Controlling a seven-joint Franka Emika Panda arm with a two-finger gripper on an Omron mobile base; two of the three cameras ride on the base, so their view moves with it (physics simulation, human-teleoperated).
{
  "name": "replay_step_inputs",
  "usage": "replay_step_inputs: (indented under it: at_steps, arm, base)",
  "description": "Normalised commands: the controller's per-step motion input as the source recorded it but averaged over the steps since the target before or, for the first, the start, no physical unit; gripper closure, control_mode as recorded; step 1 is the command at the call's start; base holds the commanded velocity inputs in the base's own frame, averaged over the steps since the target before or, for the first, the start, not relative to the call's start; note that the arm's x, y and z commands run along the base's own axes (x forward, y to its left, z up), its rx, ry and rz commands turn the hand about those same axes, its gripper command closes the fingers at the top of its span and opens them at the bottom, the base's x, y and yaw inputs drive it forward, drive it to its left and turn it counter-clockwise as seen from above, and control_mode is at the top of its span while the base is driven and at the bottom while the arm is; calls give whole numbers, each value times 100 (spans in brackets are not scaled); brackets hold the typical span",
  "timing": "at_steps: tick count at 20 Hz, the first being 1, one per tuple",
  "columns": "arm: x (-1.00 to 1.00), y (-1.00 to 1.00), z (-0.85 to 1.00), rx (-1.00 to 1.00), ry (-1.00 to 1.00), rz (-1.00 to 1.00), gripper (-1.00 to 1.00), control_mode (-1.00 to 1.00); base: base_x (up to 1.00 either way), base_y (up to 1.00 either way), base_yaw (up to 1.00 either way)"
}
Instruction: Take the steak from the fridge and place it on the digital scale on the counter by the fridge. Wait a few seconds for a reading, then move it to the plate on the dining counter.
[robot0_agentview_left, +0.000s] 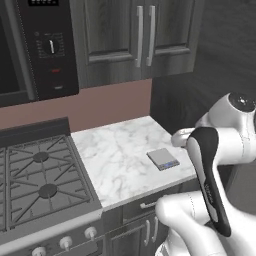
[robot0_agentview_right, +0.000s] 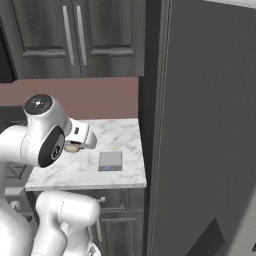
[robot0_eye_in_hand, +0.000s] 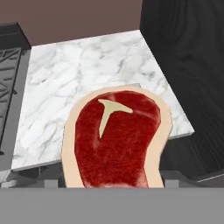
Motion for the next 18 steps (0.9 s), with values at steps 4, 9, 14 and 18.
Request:
replay_step_inputs:
  at_steps: [4,9,14,18]
  arm:
    - [79,-4,-47,0,9,0,100,-100]
    - [63,-1,-73,0,13,0,100,-100]
    - [65,0,-76,0,9,0,100,-100]
    - [74,-1,-41,0,4,0,100,-100]
  base:
    - [0,0,0]
    - [0,0,0]
    - [0,0,0]
    - [0,0,0]
